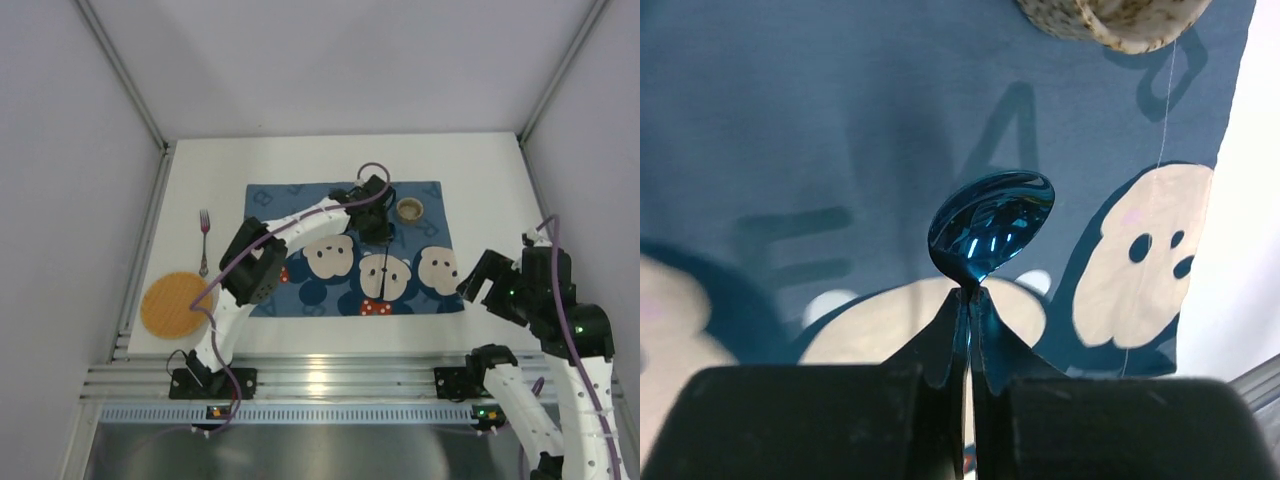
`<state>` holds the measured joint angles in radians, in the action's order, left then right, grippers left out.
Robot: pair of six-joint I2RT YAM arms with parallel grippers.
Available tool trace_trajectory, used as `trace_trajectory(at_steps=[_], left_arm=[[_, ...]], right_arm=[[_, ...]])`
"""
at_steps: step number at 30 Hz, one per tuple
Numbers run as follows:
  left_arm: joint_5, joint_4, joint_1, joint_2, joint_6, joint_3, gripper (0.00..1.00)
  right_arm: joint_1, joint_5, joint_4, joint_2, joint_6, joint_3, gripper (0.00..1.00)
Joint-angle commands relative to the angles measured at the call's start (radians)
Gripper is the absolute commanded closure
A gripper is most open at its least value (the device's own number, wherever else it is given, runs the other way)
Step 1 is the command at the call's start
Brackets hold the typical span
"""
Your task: Set the dinner table for one person
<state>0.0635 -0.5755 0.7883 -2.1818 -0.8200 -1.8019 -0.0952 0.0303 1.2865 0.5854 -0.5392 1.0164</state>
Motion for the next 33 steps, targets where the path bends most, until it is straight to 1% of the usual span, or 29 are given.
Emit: trace_trajectory(at_steps=[1, 4, 9, 13, 16, 18, 19, 20, 22, 23, 25, 27, 29, 32, 33], left_arm=[[0.021, 0.101, 0.035, -0.064, -0.169, -0.099, 1.0], [0.03, 0.167, 0.052, -0.111, -0.254, -0.102, 1.0], [0.021, 0.223, 0.075, -0.144, -0.318, -0.105, 1.0], [0.015, 0.295, 0.081, -0.145, -0.323, -0.09, 1.0], [0.009, 0.322, 0.083, -0.15, -0.326, -0.085, 1.0], [0.012, 0.319, 0.083, -0.153, -0.326, -0.088, 1.0], [0.013, 0.313, 0.083, -0.156, -0.324, -0.091, 0.98], [0.016, 0.307, 0.083, -0.156, -0.321, -0.096, 0.89], [0.018, 0.289, 0.083, -0.15, -0.317, -0.091, 0.81], [0.019, 0.29, 0.085, -0.145, -0.308, -0.08, 0.7], [0.019, 0.276, 0.086, -0.131, -0.298, -0.073, 0.61], [0.018, 0.269, 0.086, -0.119, -0.278, -0.063, 0.55], [0.013, 0.247, 0.085, -0.092, -0.252, -0.065, 0.55], [-0.005, 0.186, 0.062, -0.01, -0.165, -0.06, 0.54], [-0.014, 0.157, 0.048, 0.016, -0.104, -0.054, 0.54]], right_arm=[[0.009, -0.05, 0.099, -0.036, 0.019, 0.047, 0.11], [0.008, -0.058, 0.128, -0.061, 0.028, 0.039, 0.11], [0.009, -0.067, 0.157, -0.093, 0.025, 0.033, 0.1], [0.008, -0.046, 0.154, -0.114, 0.021, 0.017, 0.08], [0.008, -0.036, 0.134, -0.11, 0.021, 0.008, 0.07], [0.006, -0.004, 0.109, -0.099, 0.019, -0.008, 0.07], [0.008, -0.001, 0.103, -0.098, 0.015, -0.013, 0.07], [0.008, 0.0, 0.093, -0.095, 0.015, -0.018, 0.07], [0.006, 0.005, 0.083, -0.088, 0.012, -0.024, 0.07], [0.008, 0.013, 0.074, -0.084, 0.01, -0.029, 0.07], [0.002, 0.02, 0.066, -0.079, 0.008, -0.035, 0.07], [-0.009, 0.023, 0.057, -0.075, 0.005, -0.041, 0.06], [-0.014, 0.023, 0.05, -0.072, 0.002, -0.042, 0.06], [-0.017, 0.011, 0.054, -0.07, 0.008, -0.016, 0.06], [-0.018, 0.003, 0.057, -0.067, 0.013, -0.004, 0.06]])
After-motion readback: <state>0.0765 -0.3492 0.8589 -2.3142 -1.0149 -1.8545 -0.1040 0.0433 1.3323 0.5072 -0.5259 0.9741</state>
